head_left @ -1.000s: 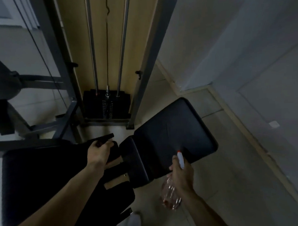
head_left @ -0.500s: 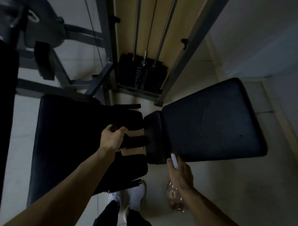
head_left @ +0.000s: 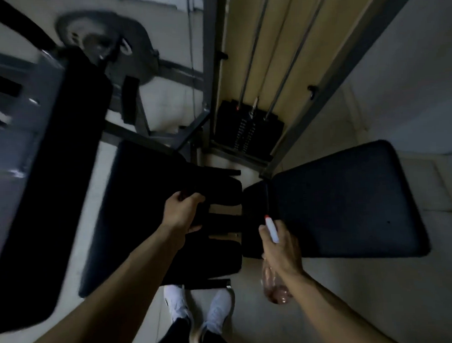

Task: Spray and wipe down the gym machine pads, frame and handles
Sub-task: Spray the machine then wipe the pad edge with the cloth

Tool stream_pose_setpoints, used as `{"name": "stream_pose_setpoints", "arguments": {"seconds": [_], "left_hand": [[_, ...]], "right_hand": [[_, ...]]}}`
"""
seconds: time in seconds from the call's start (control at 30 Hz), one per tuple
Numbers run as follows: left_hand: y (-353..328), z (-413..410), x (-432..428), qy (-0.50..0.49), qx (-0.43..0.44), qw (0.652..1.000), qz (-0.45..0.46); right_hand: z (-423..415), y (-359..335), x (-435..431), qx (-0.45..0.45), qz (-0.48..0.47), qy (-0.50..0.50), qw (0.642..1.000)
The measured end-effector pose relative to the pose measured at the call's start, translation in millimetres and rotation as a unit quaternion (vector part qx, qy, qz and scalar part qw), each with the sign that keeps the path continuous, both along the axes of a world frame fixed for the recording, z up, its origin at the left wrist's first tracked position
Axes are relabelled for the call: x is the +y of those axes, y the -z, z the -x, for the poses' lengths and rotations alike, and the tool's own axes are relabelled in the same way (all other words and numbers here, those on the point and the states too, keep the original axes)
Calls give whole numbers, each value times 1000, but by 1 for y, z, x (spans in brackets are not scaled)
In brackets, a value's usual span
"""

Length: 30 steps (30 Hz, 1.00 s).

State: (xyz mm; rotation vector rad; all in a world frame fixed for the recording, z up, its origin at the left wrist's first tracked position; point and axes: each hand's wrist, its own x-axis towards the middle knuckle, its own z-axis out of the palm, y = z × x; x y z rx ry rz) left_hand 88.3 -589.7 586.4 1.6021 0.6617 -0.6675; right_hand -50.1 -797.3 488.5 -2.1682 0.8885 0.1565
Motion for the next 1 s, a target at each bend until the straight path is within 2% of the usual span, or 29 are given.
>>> {"name": "stream_pose_setpoints", "arguments": {"seconds": [0.07,0.2,0.3,0.4,0.53,0.63,0.77,1.0], "left_hand": [[-43,-13,15,2,10,1000,26],[-116,-29,43,0,-125,992,12],[-173,-36,79,-38,-202,979,11],[-216,-37,126,-82,-256,963,7],[-253,-38,192,-168,-311,935,19],[-268,-39,238,-204,-322,925,3],[-270,-40,281,-196,-293,936,-15],[-271,-49,298,-182,-299,937,8]], "right_hand": [[-19,-45,11,-61,-46,-17,997],[-65,-133,46,-193,-102,-101,971],[-110,-187,91,-267,-157,-115,944],[-157,-237,149,-315,-214,-148,913],[-202,-283,226,-361,-225,-209,881],[-222,-295,274,-350,-219,-276,868],[-254,-290,330,-342,-192,-325,860],[-271,-280,371,-315,-144,-362,865]]}}
